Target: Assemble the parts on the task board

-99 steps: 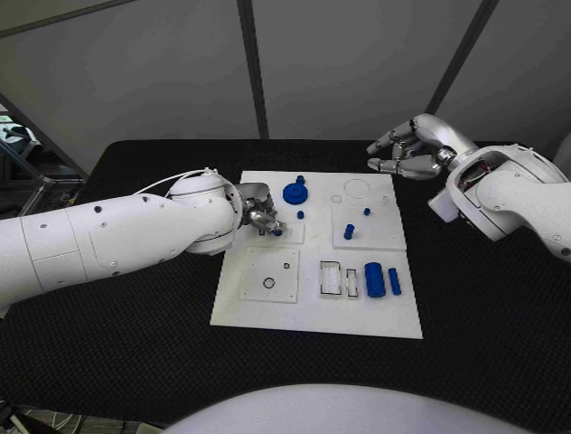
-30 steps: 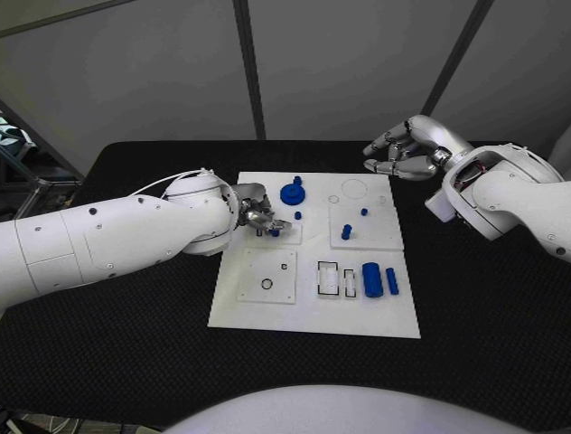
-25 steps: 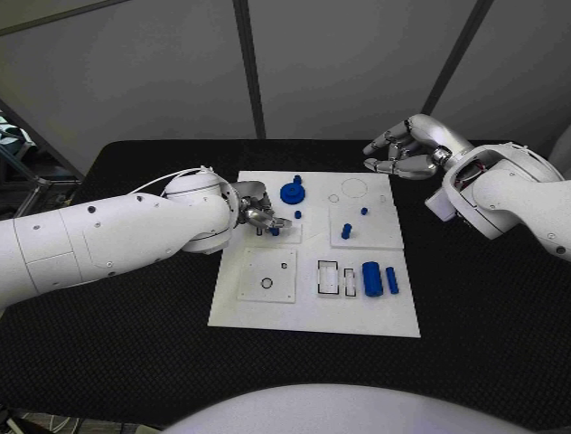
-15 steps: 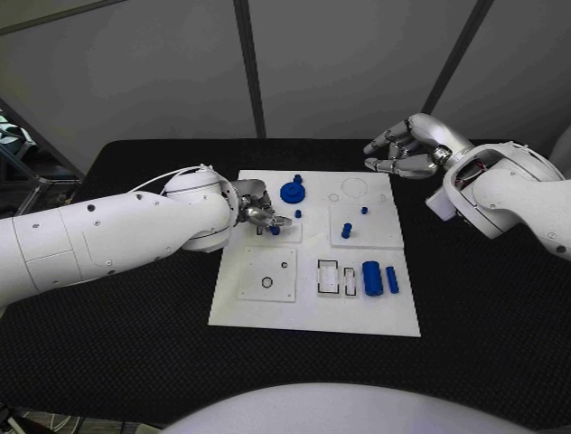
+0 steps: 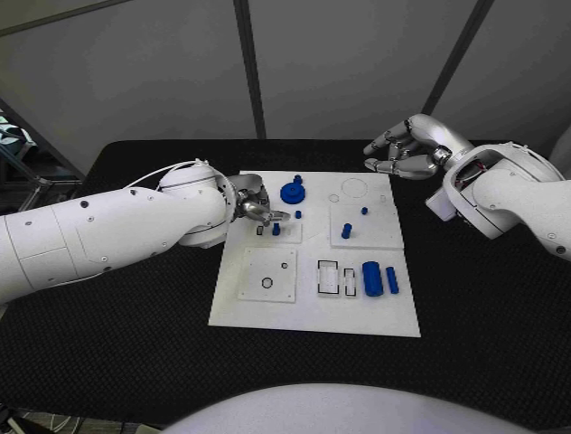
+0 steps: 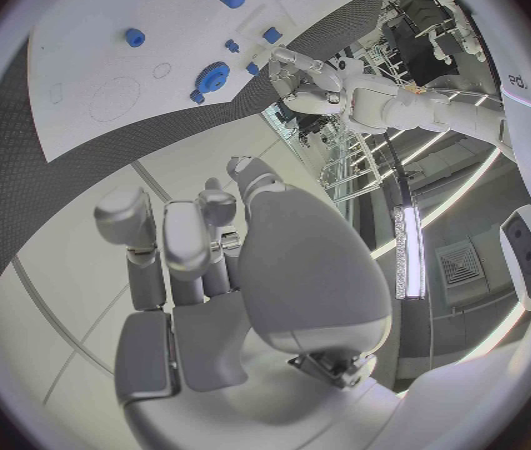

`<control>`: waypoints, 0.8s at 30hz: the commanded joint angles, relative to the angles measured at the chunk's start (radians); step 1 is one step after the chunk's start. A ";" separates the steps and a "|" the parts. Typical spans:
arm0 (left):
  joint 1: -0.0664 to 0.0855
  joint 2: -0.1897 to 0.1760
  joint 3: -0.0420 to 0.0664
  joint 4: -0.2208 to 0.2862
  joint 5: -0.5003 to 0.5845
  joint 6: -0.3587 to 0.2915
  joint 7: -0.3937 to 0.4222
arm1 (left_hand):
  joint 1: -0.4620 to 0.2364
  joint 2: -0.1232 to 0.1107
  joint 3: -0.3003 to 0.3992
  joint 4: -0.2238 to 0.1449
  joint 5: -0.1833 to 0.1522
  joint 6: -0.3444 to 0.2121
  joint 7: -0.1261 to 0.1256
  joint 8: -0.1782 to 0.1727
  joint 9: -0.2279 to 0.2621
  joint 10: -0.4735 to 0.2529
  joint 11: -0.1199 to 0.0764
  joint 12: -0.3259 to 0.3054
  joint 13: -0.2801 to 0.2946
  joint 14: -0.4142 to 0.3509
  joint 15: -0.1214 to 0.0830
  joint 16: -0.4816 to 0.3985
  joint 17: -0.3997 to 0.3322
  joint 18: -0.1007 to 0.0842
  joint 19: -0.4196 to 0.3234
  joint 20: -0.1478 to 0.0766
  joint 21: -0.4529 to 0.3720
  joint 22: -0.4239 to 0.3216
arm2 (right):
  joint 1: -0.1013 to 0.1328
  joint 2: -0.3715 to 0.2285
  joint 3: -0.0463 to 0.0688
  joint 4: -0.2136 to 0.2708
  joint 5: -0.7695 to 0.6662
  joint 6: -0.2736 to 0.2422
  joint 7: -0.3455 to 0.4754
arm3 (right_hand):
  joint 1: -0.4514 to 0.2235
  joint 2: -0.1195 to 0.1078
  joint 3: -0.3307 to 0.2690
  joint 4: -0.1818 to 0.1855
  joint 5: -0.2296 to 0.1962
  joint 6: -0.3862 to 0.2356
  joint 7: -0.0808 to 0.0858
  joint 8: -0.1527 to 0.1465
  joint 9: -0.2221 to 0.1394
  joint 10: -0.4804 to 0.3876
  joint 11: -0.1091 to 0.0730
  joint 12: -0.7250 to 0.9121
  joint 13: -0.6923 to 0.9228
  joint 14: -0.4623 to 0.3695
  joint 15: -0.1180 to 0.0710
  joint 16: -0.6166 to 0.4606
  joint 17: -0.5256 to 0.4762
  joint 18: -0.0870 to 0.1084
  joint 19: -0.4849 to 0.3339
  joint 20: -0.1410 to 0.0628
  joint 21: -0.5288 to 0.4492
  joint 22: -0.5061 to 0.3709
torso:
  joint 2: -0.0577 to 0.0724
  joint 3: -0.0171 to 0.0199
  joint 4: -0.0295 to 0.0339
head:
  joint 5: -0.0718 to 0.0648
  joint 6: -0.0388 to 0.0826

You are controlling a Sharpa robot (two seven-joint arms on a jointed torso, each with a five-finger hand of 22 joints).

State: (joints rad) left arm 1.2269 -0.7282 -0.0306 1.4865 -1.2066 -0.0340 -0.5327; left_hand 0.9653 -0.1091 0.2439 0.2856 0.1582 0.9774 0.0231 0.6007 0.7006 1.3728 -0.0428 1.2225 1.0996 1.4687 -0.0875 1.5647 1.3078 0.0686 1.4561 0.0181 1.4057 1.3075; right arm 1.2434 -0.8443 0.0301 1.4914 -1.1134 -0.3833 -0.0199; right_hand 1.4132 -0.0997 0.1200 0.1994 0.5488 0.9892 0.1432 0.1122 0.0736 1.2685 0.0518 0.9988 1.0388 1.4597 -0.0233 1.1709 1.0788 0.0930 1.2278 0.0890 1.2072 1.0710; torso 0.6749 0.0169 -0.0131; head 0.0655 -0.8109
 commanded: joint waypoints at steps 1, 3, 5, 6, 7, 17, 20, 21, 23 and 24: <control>0.001 0.002 0.005 0.000 0.022 0.006 -0.003 | 0.013 0.000 -0.006 -0.001 0.001 0.001 0.001 -0.004 0.001 -0.008 0.000 -0.005 -0.001 0.102 -0.008 0.006 0.263 -0.014 0.001 -0.001 -0.003 0.038 | 0.002 0.002 0.001 0.000 -0.003 0.005 0.001 | 0.001 -0.012 0.007 0.000 0.003 0.003 0.000 -0.006 -0.001 -0.009 -0.001 0.002 -0.001 0.014 -0.001 -0.005 0.000 0.020 0.007 -0.001 -0.004 -0.002 | 0.001 0.0004 -0.0012 | 0.003 0.001; 0.001 0.003 0.006 -0.001 0.023 0.007 -0.003 | 0.013 0.000 -0.006 -0.001 0.001 0.001 0.001 -0.004 0.001 -0.008 0.000 -0.005 -0.001 0.102 -0.008 0.006 0.263 -0.014 0.001 -0.001 -0.003 0.038 | 0.002 0.002 0.001 0.000 -0.003 0.005 0.001 | 0.001 -0.012 0.007 0.000 0.003 0.003 0.000 -0.006 -0.001 -0.009 -0.001 0.002 -0.001 0.014 -0.001 -0.005 0.000 0.020 0.007 -0.001 -0.004 -0.002 | 0.001 0.0004 -0.0015 | 0.002 0.001; 0.001 0.005 0.008 -0.002 0.024 0.007 -0.003 | 0.013 0.000 -0.006 -0.001 0.001 0.001 0.001 -0.004 0.001 -0.008 0.000 -0.005 -0.001 0.102 -0.008 0.006 0.263 -0.014 0.001 -0.001 -0.003 0.038 | 0.002 0.003 0.001 -0.001 -0.003 0.005 0.001 | 0.001 -0.012 0.007 0.000 0.003 0.003 0.000 -0.006 -0.001 -0.009 -0.001 0.002 -0.001 0.014 -0.001 -0.005 0.000 0.020 0.007 -0.001 -0.004 -0.002 | 0.001 0.0002 -0.0017 | 0.001 0.001; 0.001 0.005 0.008 -0.003 0.025 0.006 -0.003 | 0.013 0.000 -0.006 -0.001 0.001 0.001 0.001 -0.004 0.001 -0.008 0.000 -0.005 -0.001 0.102 -0.008 0.006 0.263 -0.014 0.001 -0.001 -0.003 0.038 | 0.002 0.002 0.001 -0.001 -0.003 0.005 0.001 | 0.001 -0.012 0.007 0.000 0.003 0.003 0.000 -0.006 -0.001 -0.009 -0.001 0.002 -0.001 0.014 -0.001 -0.005 0.000 0.020 0.007 -0.001 -0.004 -0.002 | 0.001 0.0003 -0.0015 | 0.001 0.001; 0.001 0.005 0.008 -0.003 0.025 0.006 -0.003 | 0.013 0.000 -0.006 -0.001 0.001 0.001 0.001 -0.004 0.001 -0.008 0.000 -0.005 -0.001 0.102 -0.008 0.006 0.263 -0.014 0.001 -0.001 -0.003 0.038 | 0.002 0.002 0.001 -0.001 -0.003 0.005 0.001 | 0.001 -0.012 0.007 0.000 0.003 0.003 0.000 -0.006 -0.001 -0.009 -0.001 0.002 -0.001 0.014 -0.001 -0.005 0.000 0.020 0.007 -0.001 -0.004 -0.002 | 0.001 0.0003 -0.0015 | 0.001 0.001; 0.001 -0.001 0.011 -0.003 0.026 0.004 -0.003 | 0.027 0.004 -0.015 -0.002 0.002 -0.002 0.001 -0.004 0.002 -0.011 0.001 -0.010 -0.008 0.102 -0.007 0.006 0.263 -0.013 -0.001 -0.001 -0.007 0.034 | 0.002 0.002 0.001 -0.001 -0.003 0.005 0.001 | 0.001 -0.012 0.007 0.000 0.003 0.003 0.000 -0.006 -0.001 -0.009 -0.001 0.002 -0.001 0.014 -0.001 -0.005 0.000 0.020 0.007 -0.001 -0.004 -0.002 | 0.000 -0.0003 0.0000 | 0.000 0.005; 0.001 -0.004 0.027 -0.005 0.027 0.009 -0.002 | 0.049 0.006 -0.031 -0.002 0.003 -0.021 0.008 -0.017 -0.003 -0.027 0.006 -0.032 -0.035 0.101 -0.004 0.004 0.261 -0.010 -0.007 0.001 -0.017 0.023 | 0.002 0.002 0.001 -0.002 -0.003 0.005 0.001 | 0.001 -0.012 0.007 0.000 0.003 0.003 0.000 -0.006 -0.001 -0.009 -0.001 0.002 -0.001 0.014 -0.001 -0.005 0.000 0.020 0.007 -0.001 -0.004 -0.002 | 0.001 -0.0007 0.0001 | -0.002 0.008; 0.001 -0.006 0.037 -0.008 0.032 0.018 -0.002 | 0.058 0.007 -0.038 -0.002 0.004 -0.029 0.013 -0.025 -0.008 -0.036 0.009 -0.043 -0.050 0.101 -0.002 0.003 0.259 -0.010 -0.009 0.003 -0.021 0.020 | 0.002 0.002 0.001 -0.002 -0.003 0.006 0.001 | 0.001 -0.012 0.007 0.000 0.003 0.003 0.000 -0.006 -0.001 -0.009 -0.001 0.002 -0.001 0.014 -0.001 -0.005 0.000 0.020 0.007 -0.001 -0.004 -0.002 | 0.001 -0.0013 0.0003 | -0.003 0.009; 0.003 -0.008 0.054 -0.018 0.045 0.037 -0.002 | 0.084 0.007 -0.053 -0.004 0.005 -0.063 0.030 -0.059 -0.027 -0.083 0.023 -0.107 -0.125 0.099 0.009 -0.001 0.253 -0.005 -0.021 0.010 -0.038 -0.001 | 0.001 0.003 0.001 -0.004 -0.003 0.007 0.001 | 0.001 -0.012 0.007 0.000 0.003 0.003 0.000 -0.006 -0.001 -0.009 -0.001 0.002 -0.001 0.014 -0.001 -0.005 0.000 0.020 0.007 -0.001 -0.004 -0.002 | 0.000 -0.0011 0.0003 | -0.005 0.010; 0.004 -0.008 0.064 -0.026 0.051 0.051 -0.001 | 0.097 0.008 -0.060 -0.005 0.005 -0.079 0.038 -0.076 -0.039 -0.104 0.031 -0.133 -0.155 0.098 0.015 -0.003 0.250 -0.003 -0.027 0.015 -0.048 -0.011 | 0.001 0.004 0.001 -0.005 -0.003 0.007 0.001 | 0.001 -0.012 0.007 0.000 0.003 0.003 0.000 -0.006 -0.001 -0.009 -0.001 0.002 -0.001 0.014 -0.001 -0.005 0.000 0.020 0.007 -0.001 -0.004 -0.002 | -0.001 -0.0001 -0.0003 | -0.005 0.012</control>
State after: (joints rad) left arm 1.2277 -0.7350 0.0318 1.4669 -1.1780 -0.0217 -0.5327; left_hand 1.0567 -0.1021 0.1874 0.2810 0.1582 0.9067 0.0575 0.5330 0.6673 1.2802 -0.0153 1.1037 0.9615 1.4647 -0.0774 1.5647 1.3078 0.0684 1.4340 0.0326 1.3625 1.2998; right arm 1.2433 -0.8419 0.0301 1.4864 -1.1138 -0.3815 -0.0204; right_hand 1.4133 -0.0997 0.1200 0.1993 0.5488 0.9892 0.1432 0.1122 0.0735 1.2685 0.0518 0.9988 1.0389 1.4597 -0.0234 1.1709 1.0788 0.0931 1.2278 0.0890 1.2072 1.0702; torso 0.6752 0.0164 -0.0130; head 0.0616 -0.8010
